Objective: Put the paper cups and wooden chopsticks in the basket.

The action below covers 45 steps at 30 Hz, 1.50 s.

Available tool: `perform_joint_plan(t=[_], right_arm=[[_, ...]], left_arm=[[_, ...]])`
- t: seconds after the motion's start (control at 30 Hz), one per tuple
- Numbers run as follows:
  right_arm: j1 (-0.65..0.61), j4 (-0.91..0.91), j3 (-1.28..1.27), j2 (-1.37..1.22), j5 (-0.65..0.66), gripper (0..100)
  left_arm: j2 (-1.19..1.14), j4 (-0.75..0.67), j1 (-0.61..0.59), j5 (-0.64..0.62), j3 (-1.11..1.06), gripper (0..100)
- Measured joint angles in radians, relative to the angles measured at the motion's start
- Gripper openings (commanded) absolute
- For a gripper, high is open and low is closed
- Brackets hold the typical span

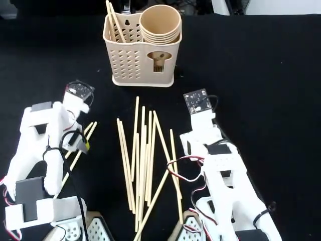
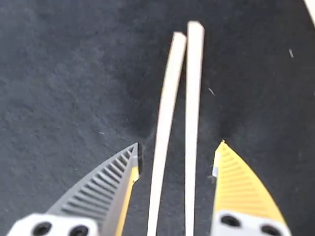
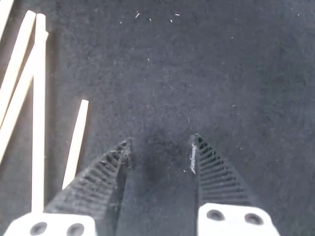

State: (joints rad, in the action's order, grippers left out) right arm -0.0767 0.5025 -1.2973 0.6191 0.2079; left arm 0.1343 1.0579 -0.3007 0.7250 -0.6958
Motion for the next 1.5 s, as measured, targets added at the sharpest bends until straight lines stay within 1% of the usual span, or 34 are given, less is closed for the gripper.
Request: perform_joint_plan(t=[0.17, 0.37, 0.43, 0.57, 0.63, 0.97, 1.03, 1.23, 1.33, 1.4, 1.5], right_arm=[[0.000, 0.000, 0.000, 0.000, 0.000, 19.1], [0.000, 0.000, 0.000, 0.000, 0.000, 19.1], [0.000, 0.000, 0.000, 0.000, 0.000, 19.1], [0.000, 0.000, 0.000, 0.000, 0.000, 19.1], [0.000, 0.000, 0.000, 0.000, 0.000, 19.1], [0.000, 0.000, 0.000, 0.000, 0.000, 19.1], [0.000, 0.000, 0.000, 0.000, 0.000, 19.1], [0.000, 0.000, 0.000, 0.000, 0.000, 19.1], [0.000, 0.000, 0.000, 0.000, 0.000, 19.1], [0.000, 0.000, 0.000, 0.000, 0.000, 19.1], [0.000, 0.000, 0.000, 0.000, 0.000, 19.1]], left_arm=[[0.000, -0.132, -0.008, 0.021, -0.068, 25], [0.000, -0.164, -0.008, 0.026, -0.083, 25], [0.000, -0.164, -0.008, 0.026, -0.083, 23], [0.000, -0.163, -0.006, 0.026, -0.084, 11], [0.002, -0.163, -0.005, 0.028, -0.089, 6], [0.002, -0.163, -0.002, 0.028, -0.114, 5], [0.002, -0.163, -0.002, 0.028, -0.114, 3], [0.002, -0.163, -0.002, 0.028, -0.114, 3], [0.002, -0.138, -0.002, 0.018, -0.110, 3], [0.012, -0.094, -0.005, 0.009, -0.098, 3], [0.081, -0.048, -0.008, -0.003, -0.095, 3]])
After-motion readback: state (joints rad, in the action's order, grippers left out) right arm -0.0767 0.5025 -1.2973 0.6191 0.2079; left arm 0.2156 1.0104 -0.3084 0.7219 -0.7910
